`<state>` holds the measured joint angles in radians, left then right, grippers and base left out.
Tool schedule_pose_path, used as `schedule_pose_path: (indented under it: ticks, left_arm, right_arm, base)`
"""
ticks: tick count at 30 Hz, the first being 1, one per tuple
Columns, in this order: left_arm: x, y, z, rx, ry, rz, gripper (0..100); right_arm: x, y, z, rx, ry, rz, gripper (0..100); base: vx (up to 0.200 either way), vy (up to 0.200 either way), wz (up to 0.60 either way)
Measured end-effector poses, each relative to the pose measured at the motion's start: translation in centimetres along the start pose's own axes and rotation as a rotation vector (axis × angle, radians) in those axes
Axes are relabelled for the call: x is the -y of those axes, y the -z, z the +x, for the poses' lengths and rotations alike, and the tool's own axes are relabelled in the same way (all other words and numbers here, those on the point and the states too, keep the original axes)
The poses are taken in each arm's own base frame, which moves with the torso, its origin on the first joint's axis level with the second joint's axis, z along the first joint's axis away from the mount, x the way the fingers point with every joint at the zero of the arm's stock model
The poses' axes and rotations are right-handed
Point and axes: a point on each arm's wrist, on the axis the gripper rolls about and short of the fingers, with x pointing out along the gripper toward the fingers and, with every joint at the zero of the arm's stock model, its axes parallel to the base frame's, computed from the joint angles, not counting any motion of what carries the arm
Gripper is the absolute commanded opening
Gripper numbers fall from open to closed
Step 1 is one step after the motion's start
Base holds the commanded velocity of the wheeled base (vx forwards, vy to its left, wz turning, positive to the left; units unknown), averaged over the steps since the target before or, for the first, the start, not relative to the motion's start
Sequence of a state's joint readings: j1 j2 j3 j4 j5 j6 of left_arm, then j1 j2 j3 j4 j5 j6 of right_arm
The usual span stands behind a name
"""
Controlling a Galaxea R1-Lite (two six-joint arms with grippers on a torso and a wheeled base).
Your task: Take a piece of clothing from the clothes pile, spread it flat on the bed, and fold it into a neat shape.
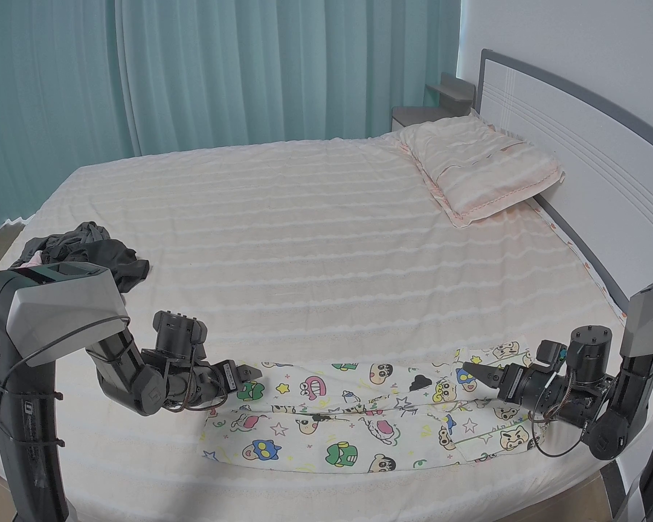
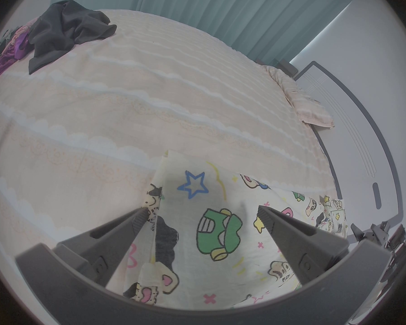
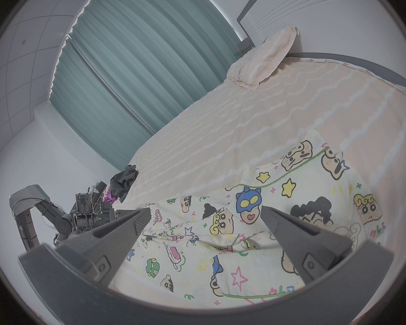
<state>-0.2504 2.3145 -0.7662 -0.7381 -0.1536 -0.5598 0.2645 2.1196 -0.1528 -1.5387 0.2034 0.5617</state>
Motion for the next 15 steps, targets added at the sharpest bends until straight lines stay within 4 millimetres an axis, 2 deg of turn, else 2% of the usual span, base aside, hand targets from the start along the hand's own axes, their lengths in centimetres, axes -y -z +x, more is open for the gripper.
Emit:
schedule_pose_path:
  ticks: [4, 5, 15]
  left_arm:
    - [0.0, 0.01, 0.1, 0.001, -0.003, 0.0, 100]
    - [-0.02, 0.01, 0.11, 0.002, -0.005, -0.001, 0]
    - [-0.25, -0.04, -0.14, 0.004, -0.013, -0.008, 0]
  right_arm:
    - [0.04, 0.09, 0.04, -0.004, 0.002, 0.0, 100]
    - [0.06, 0.11, 0.04, -0.005, 0.003, 0.0, 100]
    - [0.17, 0.24, 0.15, -0.011, 0.006, 0.002, 100]
  base:
    - [0.0, 0.0, 0.0]
    - [0.0, 0.0, 0.0]
    - [0.0, 0.0, 0.0]
